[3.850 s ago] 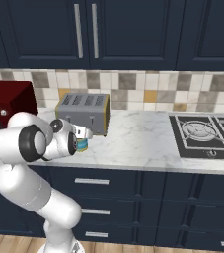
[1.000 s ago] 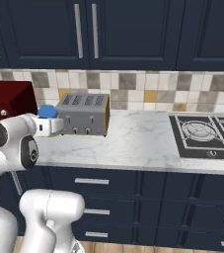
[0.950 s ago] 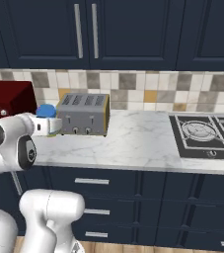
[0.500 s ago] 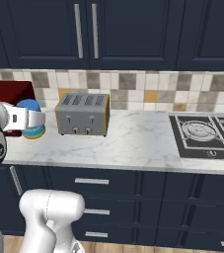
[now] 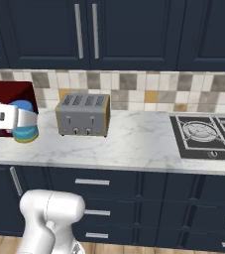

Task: Place the mayonnaise and ketchup from the counter to the top shelf of the fridge. If the existing items in the fridge are on the top shelf, move them to other shelves.

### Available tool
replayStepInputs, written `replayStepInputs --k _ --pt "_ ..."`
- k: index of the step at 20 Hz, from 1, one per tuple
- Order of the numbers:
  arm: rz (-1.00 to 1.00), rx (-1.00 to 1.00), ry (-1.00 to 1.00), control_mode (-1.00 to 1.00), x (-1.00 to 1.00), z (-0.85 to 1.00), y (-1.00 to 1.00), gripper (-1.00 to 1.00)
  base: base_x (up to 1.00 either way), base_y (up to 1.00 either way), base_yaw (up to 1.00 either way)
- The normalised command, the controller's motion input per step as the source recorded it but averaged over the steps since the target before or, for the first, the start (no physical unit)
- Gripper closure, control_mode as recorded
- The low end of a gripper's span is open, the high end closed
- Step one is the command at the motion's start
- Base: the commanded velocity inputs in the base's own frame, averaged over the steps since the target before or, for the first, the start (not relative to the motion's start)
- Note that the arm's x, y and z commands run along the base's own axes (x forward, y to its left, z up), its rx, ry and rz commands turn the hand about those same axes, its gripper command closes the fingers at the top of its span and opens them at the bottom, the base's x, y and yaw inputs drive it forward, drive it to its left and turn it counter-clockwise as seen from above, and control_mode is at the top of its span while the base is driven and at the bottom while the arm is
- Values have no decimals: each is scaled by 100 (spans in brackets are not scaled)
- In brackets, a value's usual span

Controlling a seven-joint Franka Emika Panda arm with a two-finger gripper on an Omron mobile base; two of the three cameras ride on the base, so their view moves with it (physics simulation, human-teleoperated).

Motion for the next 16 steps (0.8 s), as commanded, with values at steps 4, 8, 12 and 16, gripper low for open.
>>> replayStepInputs --k 4,8,12,16 --pt "0 0 0 -100 -30 0 0 100 0 0 0" --pt "0 0 0 -100 -21 1 0 100 0 0 0" --pt "0 0 0 100 -18 0 0 100 -16 0 0" --pt "0 0 0 100 0 0 0 100 -96 1 1"
